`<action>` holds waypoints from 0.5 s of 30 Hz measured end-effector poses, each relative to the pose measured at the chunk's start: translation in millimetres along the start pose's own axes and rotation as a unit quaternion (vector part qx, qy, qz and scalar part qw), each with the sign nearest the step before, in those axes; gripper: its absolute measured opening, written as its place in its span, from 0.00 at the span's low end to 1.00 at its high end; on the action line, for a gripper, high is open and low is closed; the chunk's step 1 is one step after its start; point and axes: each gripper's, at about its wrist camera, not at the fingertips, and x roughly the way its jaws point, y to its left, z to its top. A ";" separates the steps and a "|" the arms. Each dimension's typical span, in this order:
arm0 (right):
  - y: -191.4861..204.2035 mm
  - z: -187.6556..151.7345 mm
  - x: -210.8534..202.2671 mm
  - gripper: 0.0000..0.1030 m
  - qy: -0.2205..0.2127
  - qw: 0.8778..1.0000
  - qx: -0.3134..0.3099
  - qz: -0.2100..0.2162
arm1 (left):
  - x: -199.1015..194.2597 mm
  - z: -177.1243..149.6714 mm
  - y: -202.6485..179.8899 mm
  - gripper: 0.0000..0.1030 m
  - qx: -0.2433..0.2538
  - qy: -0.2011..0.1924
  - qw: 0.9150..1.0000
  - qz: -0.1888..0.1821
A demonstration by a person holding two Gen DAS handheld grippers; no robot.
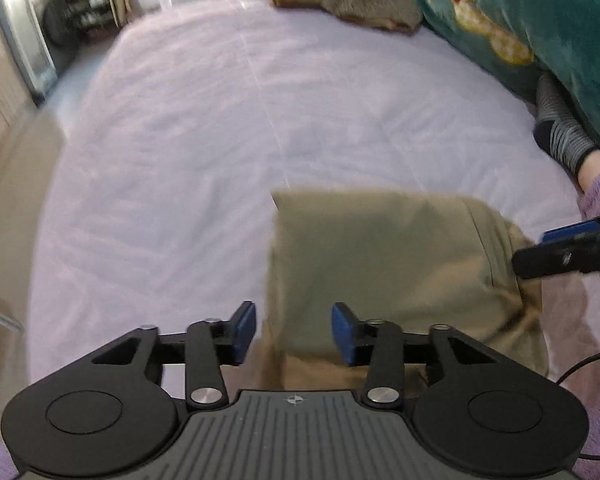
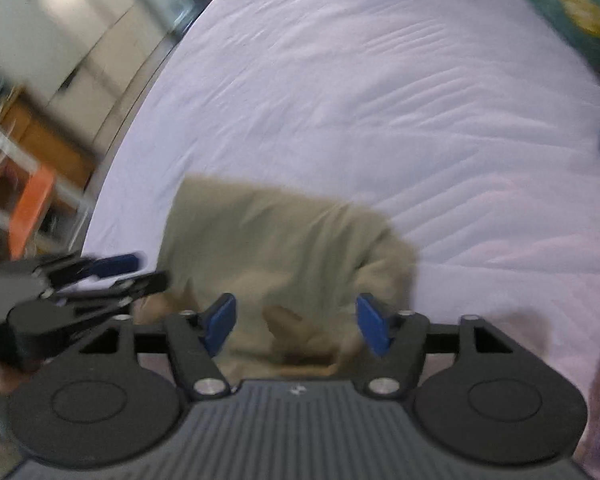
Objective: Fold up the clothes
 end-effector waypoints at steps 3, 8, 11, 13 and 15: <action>-13.1 3.3 5.6 0.77 0.007 0.999 0.030 -0.043 | -4.5 8.0 2.7 0.52 0.001 -0.012 1.000 0.012; -25.3 4.2 29.1 0.77 0.024 0.996 0.074 -0.032 | 14.0 12.3 5.2 0.56 -0.011 -0.001 1.000 0.012; -25.3 2.6 44.8 0.78 0.031 0.995 0.092 -0.026 | 28.5 6.8 6.0 0.56 -0.016 0.013 1.000 0.012; -21.9 0.5 52.8 0.78 0.037 0.995 0.090 -0.033 | 38.1 3.2 6.6 0.56 -0.020 0.023 0.999 0.011; -20.3 -2.3 59.5 0.80 0.040 0.995 0.091 -0.030 | 47.8 -0.4 7.1 0.57 -0.023 0.033 0.999 0.010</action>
